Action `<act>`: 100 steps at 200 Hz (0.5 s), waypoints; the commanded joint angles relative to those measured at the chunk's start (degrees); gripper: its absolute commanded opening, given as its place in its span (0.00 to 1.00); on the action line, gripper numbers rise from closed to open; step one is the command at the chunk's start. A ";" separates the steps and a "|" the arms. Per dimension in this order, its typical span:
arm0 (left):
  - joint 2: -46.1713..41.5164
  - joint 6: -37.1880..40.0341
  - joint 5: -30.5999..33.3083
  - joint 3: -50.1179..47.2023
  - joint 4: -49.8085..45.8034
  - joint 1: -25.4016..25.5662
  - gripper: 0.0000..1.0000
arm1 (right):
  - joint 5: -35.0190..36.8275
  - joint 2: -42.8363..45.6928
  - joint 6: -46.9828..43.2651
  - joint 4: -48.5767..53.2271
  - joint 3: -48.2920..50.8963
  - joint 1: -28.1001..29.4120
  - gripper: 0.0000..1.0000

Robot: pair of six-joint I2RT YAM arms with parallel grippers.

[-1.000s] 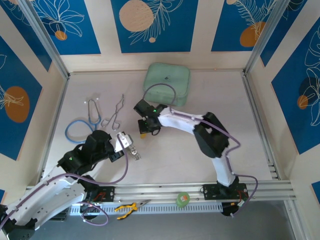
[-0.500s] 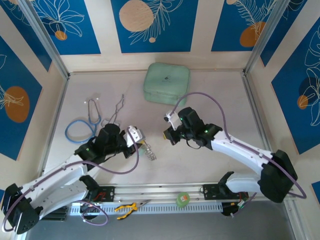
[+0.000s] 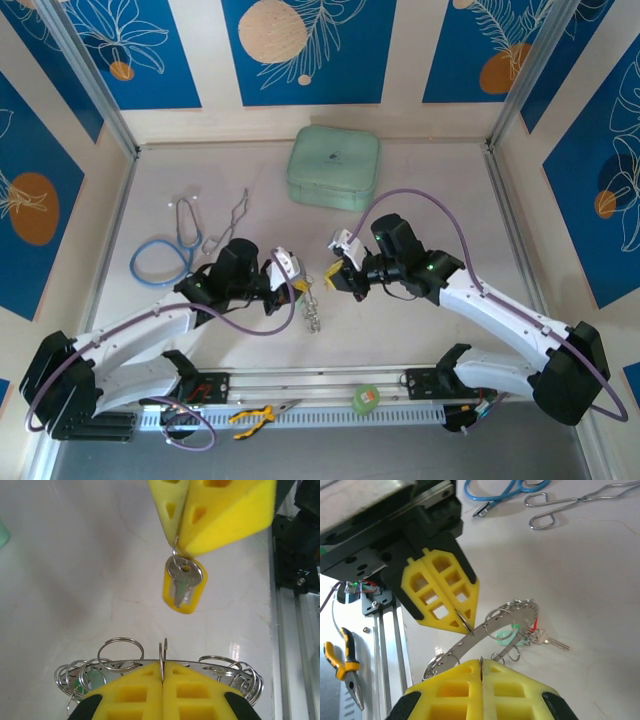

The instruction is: Put the keys on the keyring

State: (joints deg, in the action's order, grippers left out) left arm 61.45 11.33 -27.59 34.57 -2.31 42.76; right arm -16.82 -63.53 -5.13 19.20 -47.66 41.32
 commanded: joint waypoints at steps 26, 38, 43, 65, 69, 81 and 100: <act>1.08 -2.19 -4.39 2.96 -0.50 -0.36 0.00 | -3.94 -3.89 -2.70 3.55 -5.30 1.96 0.00; 0.96 -2.20 -4.30 2.83 -0.34 -0.31 0.00 | -4.36 -4.45 -2.69 3.39 -5.83 2.33 0.00; 0.90 -2.19 -4.24 2.87 -0.24 -0.32 0.00 | -4.44 -4.66 -2.70 3.39 -6.02 2.51 0.00; 0.82 -2.10 -4.15 2.87 -0.14 -0.34 0.00 | -4.35 -5.75 -2.87 3.56 -6.61 3.19 0.00; 0.72 -2.11 -4.08 2.87 -0.15 -0.34 0.00 | -4.43 -5.90 -2.86 3.61 -6.65 3.24 0.00; 0.69 -2.07 -4.05 2.87 -0.21 -0.33 0.00 | -4.41 -6.38 -2.84 3.57 -6.83 3.46 0.00; 0.69 -1.94 -3.87 2.87 -0.26 -0.31 0.00 | -4.39 -7.02 -2.61 3.65 -7.11 3.59 0.00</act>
State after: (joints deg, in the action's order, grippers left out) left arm 62.57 9.45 -29.61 35.42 -2.59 42.76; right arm -19.55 -69.73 -7.07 21.54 -52.62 44.45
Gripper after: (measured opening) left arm 0.040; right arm 0.054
